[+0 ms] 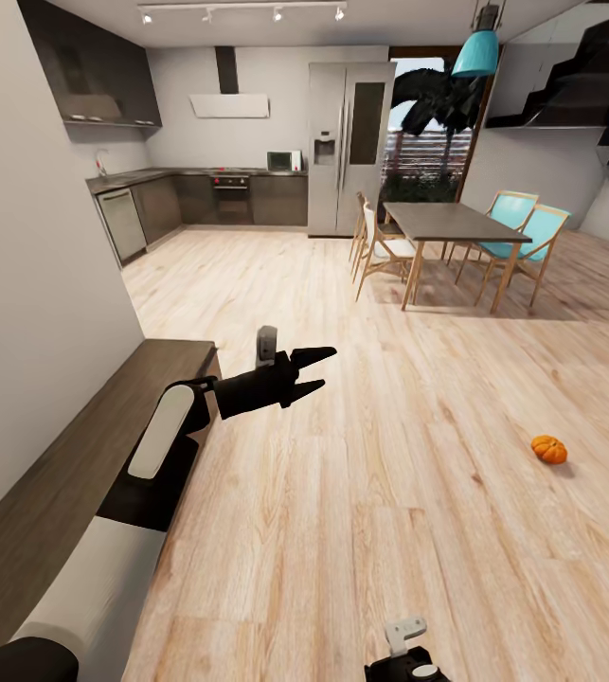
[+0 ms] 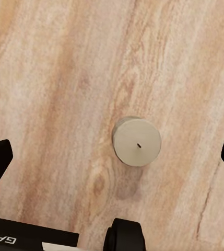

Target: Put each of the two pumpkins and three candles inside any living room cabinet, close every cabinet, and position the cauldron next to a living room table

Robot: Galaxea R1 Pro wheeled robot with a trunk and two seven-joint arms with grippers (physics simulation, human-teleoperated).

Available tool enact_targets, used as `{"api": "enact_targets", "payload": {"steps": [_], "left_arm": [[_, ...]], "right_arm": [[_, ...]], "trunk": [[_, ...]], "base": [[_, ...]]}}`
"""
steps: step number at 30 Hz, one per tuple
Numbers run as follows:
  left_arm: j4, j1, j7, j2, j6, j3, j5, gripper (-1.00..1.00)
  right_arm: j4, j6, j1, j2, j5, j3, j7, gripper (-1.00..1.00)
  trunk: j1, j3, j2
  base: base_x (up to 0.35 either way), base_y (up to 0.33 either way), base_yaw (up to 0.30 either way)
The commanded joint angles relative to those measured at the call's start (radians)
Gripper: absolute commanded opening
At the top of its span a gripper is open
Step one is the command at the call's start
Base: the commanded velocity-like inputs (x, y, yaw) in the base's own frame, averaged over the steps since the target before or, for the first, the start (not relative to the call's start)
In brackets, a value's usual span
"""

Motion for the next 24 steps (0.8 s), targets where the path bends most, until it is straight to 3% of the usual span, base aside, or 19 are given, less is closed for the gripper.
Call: {"api": "enact_targets", "payload": {"steps": [1, 11, 24], "left_arm": [[0.0, 0.0, 0.0, 0.0, 0.0, 0.0, 0.001, 1.0], [0.0, 0.0, 0.0, 0.0, 0.0, 0.0, 0.001, 1.0], [0.0, 0.0, 0.0, 0.0, 0.001, 0.0, 0.001, 1.0]], "right_arm": [[0.0, 0.0, 0.0, 0.0, 0.0, 0.0, 0.0, 1.0], [-0.001, -0.052, 0.0, -0.002, 0.0, 0.001, 0.0, 1.0], [-0.001, -0.06, 0.0, 0.0, 0.0, 0.001, 0.0, 1.0]], "trunk": [[0.004, -0.003, -0.007], [0.042, -0.035, -0.077], [0.092, -0.075, -0.168]], "base": [[0.0, 0.0, 0.0], [0.0, 0.0, 0.0], [0.0, 0.0, 0.0]]}}
